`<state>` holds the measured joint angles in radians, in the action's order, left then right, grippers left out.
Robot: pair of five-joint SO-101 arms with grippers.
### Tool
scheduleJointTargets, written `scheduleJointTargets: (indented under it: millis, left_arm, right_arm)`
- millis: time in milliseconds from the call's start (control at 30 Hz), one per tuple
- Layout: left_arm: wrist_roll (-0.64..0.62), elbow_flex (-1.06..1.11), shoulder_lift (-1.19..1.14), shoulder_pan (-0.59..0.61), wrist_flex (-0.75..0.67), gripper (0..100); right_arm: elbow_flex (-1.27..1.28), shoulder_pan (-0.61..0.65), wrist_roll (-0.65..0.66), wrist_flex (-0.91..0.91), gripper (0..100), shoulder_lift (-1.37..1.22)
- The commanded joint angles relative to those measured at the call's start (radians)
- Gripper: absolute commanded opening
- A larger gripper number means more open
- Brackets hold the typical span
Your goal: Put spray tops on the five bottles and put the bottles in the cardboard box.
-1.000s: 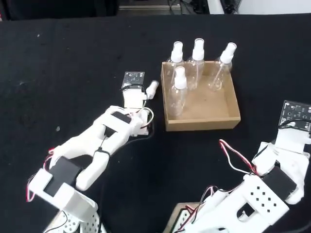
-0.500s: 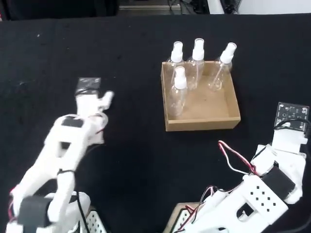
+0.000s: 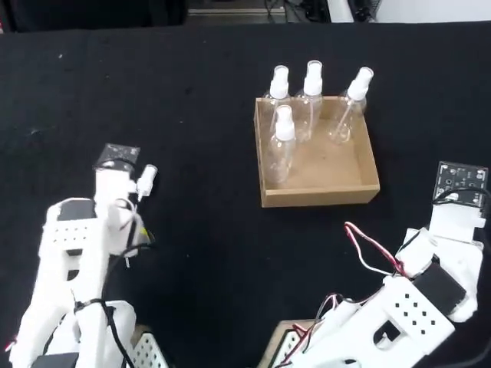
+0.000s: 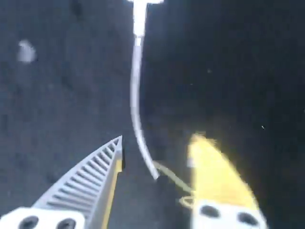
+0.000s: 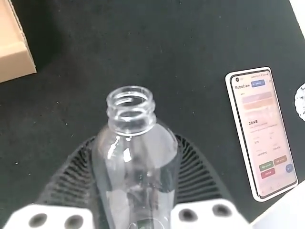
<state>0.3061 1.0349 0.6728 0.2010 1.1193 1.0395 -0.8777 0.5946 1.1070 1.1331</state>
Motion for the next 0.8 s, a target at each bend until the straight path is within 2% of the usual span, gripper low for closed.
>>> scheduleJointTargets:
  millis: [0,200,433,767]
  left_arm:
    - [0.011,-0.134,0.029,0.084,0.023,27]
    - [0.029,-0.340,-0.055,0.056,0.049,23]
    - [0.031,-0.680,-0.411,-0.025,0.166,23]
    - [0.031,-0.951,-0.798,-0.059,0.169,23]
  right_arm:
    - [-0.004,-0.012,0.002,-0.020,1.1,0.022]
    - [-0.005,-0.011,0.002,-0.020,1.1,0.022]
    - [-0.004,-0.011,0.002,-0.020,1.1,0.022]
    - [-0.007,-0.012,0.003,-0.021,1.1,0.022]
